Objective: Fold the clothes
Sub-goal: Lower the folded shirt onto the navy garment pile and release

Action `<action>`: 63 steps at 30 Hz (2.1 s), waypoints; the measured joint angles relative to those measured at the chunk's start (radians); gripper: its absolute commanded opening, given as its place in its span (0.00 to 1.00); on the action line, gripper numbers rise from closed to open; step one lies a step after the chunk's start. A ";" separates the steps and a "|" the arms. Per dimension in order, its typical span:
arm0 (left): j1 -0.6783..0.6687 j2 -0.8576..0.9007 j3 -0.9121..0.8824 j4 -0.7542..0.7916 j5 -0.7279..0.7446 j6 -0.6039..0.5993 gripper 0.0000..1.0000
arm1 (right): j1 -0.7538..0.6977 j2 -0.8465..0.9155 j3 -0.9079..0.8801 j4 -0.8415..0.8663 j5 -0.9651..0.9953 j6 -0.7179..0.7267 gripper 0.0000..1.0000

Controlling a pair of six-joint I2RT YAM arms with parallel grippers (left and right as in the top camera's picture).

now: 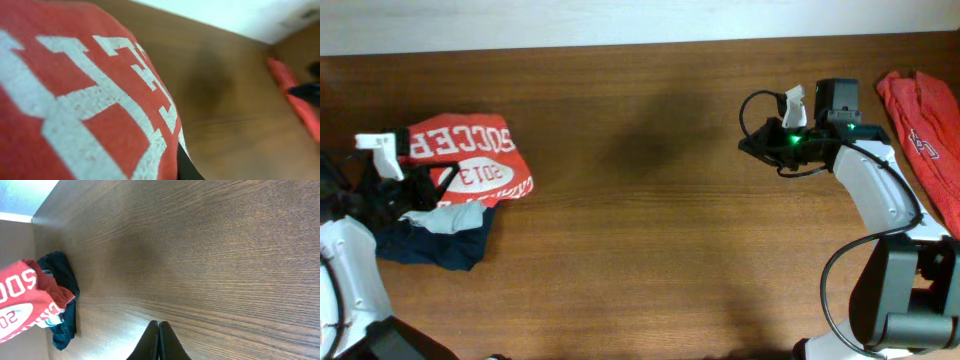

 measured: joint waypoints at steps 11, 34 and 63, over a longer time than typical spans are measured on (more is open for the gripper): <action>-0.293 0.002 0.142 0.009 -0.080 -0.025 0.00 | 0.000 0.000 0.000 -0.008 0.000 0.024 0.04; 0.085 0.250 0.196 -0.099 -0.317 0.070 0.01 | 0.000 0.000 0.000 -0.046 0.010 0.043 0.04; 0.171 0.374 0.724 -0.366 -0.625 -0.236 0.43 | 0.000 0.000 0.000 -0.054 0.026 0.042 0.04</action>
